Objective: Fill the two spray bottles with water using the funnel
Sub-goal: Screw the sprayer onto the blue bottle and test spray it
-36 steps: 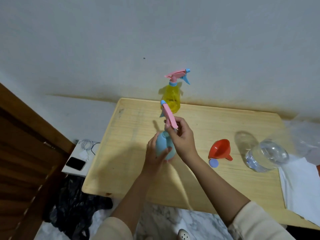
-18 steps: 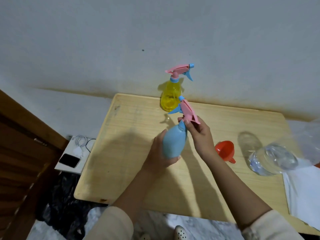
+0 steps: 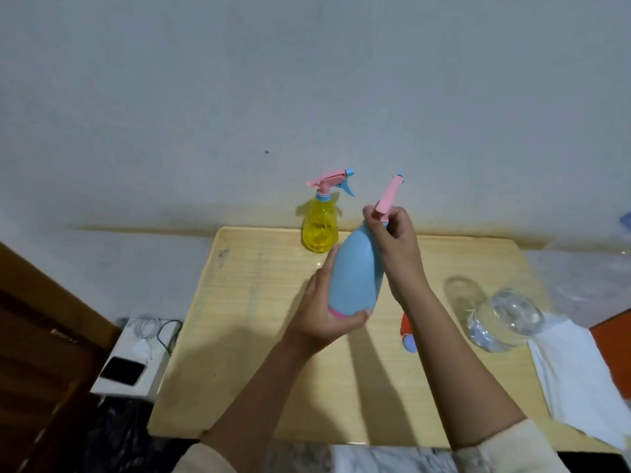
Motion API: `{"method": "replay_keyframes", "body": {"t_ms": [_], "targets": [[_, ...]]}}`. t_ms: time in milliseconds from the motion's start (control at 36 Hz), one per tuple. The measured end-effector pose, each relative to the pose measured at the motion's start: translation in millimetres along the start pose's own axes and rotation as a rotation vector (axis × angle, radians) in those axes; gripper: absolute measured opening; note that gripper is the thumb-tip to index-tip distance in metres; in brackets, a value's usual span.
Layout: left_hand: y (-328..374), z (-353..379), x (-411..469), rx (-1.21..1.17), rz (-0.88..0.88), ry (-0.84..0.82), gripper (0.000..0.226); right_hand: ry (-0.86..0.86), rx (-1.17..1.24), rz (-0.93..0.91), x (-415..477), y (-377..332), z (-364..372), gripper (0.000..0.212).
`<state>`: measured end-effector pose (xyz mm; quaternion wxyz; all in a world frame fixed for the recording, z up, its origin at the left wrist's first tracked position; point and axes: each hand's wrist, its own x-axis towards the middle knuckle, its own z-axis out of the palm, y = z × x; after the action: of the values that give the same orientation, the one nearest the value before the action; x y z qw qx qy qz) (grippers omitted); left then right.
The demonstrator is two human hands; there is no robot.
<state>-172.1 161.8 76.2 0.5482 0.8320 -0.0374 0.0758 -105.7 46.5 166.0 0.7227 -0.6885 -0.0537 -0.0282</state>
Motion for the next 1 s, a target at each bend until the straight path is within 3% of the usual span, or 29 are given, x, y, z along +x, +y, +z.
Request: {"method": "replay_keyframes", "body": {"t_ms": [194, 417, 472, 556, 611, 722, 806, 889, 1000], "targets": [[25, -19, -6, -0.054, 0.022, -0.03, 0.107, -0.164, 0.104, -0.036, -14, -33, 2, 0.011], [48, -39, -19, -0.113, 0.086, -0.069, 0.102, -0.519, 0.249, 0.038, -14, -62, -10, 0.029], [52, -40, -21, -0.125, 0.082, -0.062, 0.103, -0.46, 0.256, 0.026, -19, -65, -3, 0.025], [58, -41, -23, -0.132, 0.069, -0.037, 0.104, -0.162, 0.105, -0.029, -27, -59, 13, 0.02], [59, -41, -25, -0.13, 0.065, -0.024, 0.103, -0.038, -0.027, -0.059, -33, -56, 22, 0.03], [56, -45, -32, -0.129, 0.06, 0.0, 0.102, -0.113, -0.022, -0.031, -43, -56, 24, 0.039], [55, -45, -38, -0.142, 0.067, 0.012, 0.102, -0.034, -0.03, -0.052, -50, -52, 30, 0.03], [56, -44, -43, -0.161, 0.065, 0.024, 0.102, 0.028, -0.009, -0.026, -55, -50, 35, 0.036], [53, -45, -47, -0.174, 0.077, 0.049, 0.102, -0.072, 0.024, 0.005, -61, -55, 32, 0.027]]}}
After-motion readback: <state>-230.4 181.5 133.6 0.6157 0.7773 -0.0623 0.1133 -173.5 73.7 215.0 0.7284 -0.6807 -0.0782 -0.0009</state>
